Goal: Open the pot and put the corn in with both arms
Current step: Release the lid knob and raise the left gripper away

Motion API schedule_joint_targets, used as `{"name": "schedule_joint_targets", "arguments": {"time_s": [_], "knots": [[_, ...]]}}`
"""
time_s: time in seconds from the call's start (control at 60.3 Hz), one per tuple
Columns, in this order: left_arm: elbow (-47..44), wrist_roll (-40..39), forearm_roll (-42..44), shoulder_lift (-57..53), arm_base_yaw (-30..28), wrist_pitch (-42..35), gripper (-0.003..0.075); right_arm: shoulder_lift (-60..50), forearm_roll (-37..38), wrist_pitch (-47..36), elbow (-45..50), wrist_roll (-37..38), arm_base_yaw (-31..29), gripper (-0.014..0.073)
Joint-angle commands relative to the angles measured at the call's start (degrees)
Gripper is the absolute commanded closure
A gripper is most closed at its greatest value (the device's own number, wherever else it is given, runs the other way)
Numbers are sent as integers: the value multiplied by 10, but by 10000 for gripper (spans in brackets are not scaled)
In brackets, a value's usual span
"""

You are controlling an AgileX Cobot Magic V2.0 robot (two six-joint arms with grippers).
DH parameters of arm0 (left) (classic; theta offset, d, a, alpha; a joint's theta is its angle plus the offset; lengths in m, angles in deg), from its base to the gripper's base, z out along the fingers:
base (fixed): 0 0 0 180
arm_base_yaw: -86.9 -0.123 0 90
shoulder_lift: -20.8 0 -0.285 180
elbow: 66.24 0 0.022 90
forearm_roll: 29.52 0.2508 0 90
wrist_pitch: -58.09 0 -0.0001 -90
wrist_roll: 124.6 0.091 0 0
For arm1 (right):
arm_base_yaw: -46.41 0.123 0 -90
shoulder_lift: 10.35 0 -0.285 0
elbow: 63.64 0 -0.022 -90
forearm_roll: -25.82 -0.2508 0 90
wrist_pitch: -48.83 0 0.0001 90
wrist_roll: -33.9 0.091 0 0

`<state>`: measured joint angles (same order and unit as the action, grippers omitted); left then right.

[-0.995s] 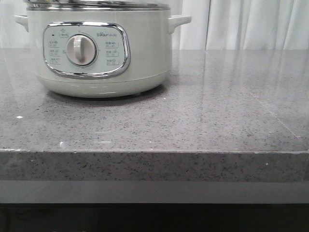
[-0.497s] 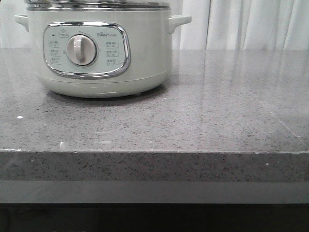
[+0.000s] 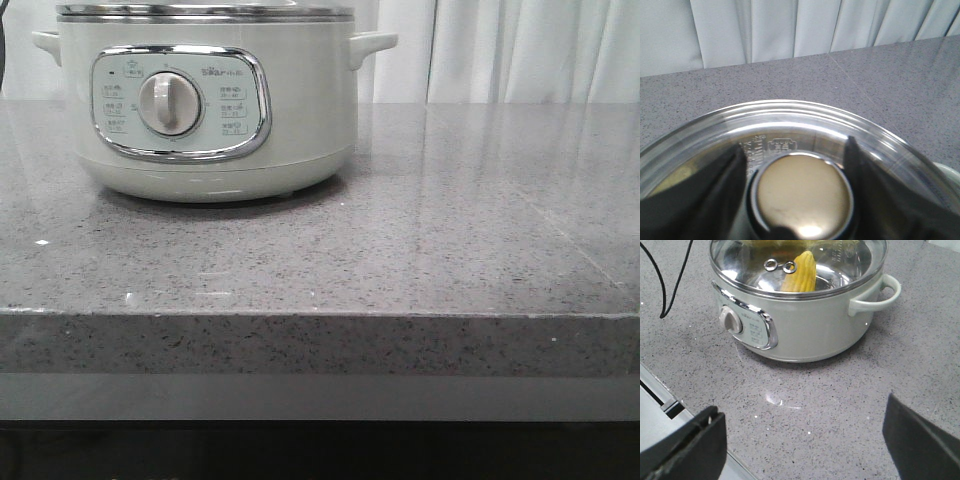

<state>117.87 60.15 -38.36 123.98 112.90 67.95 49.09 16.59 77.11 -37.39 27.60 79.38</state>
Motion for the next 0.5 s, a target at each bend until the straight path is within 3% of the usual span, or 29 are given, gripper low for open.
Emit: {"name": "schedule_joint_targets", "arguments": {"time_s": [0.0,0.216,0.481], "knots": [[22,-4,-6,-32,3,-50,162,-3,1,-41,-15,-3,-1,-52],[22,-4,4,-92,3,-2,177,-3,1,-41,-15,-3,-1,-52],[21,-2,32,-222,3,187,177,-3,1,-41,-15,-3,-1,-52]]}}
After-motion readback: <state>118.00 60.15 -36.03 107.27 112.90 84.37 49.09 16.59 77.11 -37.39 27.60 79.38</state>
